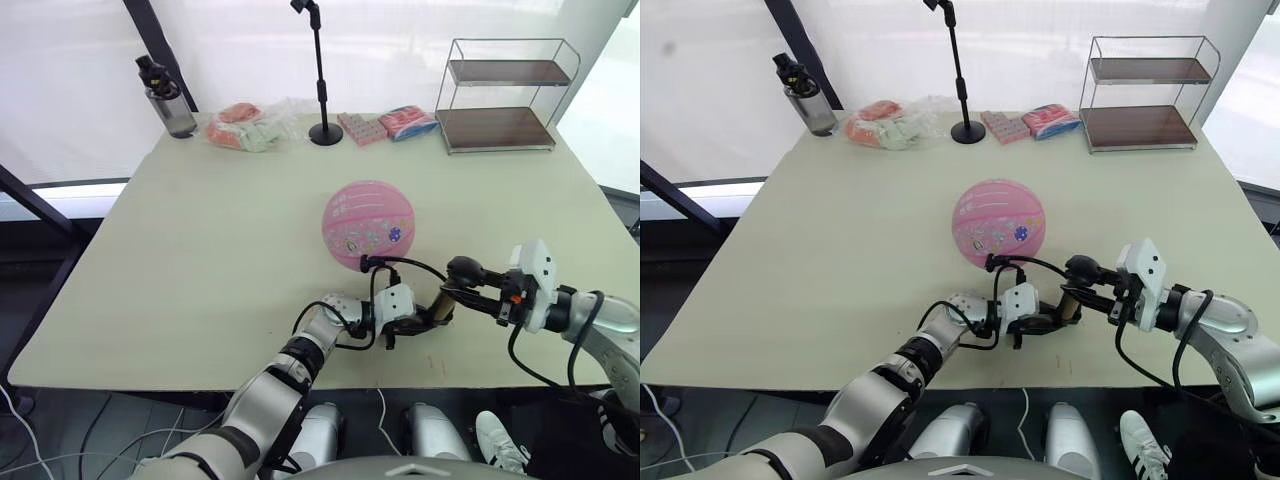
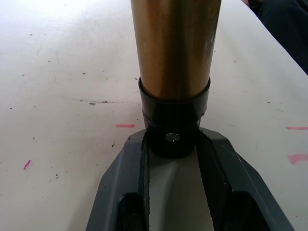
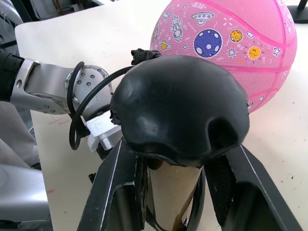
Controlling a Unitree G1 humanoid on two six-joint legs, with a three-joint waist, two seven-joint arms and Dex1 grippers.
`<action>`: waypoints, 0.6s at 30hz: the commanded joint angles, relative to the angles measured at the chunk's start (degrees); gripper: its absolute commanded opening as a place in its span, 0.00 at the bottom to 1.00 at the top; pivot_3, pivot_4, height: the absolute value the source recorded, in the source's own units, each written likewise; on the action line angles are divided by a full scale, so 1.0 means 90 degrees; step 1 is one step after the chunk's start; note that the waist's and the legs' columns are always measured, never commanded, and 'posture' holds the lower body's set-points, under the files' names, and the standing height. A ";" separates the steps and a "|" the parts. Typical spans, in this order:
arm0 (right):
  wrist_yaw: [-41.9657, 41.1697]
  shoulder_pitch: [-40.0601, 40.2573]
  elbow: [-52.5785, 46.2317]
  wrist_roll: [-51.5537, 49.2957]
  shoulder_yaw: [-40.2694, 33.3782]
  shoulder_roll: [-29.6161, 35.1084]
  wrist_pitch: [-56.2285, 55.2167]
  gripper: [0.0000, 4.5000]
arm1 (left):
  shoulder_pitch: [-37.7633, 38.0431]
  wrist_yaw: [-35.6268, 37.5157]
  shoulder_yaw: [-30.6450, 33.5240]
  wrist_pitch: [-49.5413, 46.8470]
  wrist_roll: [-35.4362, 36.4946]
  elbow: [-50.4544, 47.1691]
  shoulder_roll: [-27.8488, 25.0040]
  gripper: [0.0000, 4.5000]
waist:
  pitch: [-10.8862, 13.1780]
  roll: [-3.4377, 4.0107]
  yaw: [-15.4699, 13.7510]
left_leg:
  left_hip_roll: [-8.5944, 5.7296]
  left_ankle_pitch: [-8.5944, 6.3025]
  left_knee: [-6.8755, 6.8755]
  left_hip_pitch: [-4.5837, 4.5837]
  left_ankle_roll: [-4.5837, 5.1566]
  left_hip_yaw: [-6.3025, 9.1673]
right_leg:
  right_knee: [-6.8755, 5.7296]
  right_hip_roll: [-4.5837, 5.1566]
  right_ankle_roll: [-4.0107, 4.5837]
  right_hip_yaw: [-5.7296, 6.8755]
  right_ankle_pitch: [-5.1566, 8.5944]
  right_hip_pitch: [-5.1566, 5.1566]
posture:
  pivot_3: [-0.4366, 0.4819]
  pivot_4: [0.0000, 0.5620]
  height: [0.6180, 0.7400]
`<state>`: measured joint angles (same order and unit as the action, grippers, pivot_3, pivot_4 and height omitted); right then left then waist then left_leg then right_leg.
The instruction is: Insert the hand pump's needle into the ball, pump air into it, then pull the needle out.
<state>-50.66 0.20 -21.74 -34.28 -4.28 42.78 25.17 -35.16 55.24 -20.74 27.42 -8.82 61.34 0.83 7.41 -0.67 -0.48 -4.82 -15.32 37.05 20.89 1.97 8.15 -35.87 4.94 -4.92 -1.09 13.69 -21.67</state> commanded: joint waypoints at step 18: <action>-0.0120 -0.0192 -0.0148 -0.0058 -0.0280 0.0236 0.0402 0.24 | 0.0187 0.0249 0.0110 -0.0157 0.0048 0.0210 0.0087 0.24 | 0.0027 0.0012 -0.0039 | -0.0012 0.0000 0.0001 0.0025 0.0001 0.0005 | 0.0003 0.0008 0.0000 0.0004 0.0000 -0.0019 | 0.48 0.27 1.00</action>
<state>-51.34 -1.58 -22.56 -35.16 -5.59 44.18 28.62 -35.32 56.28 -19.57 27.82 -8.09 61.33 1.61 7.65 -0.56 -0.83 -4.93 -15.33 37.05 21.13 1.98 8.20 -35.84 5.01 -4.92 -1.06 13.68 -21.85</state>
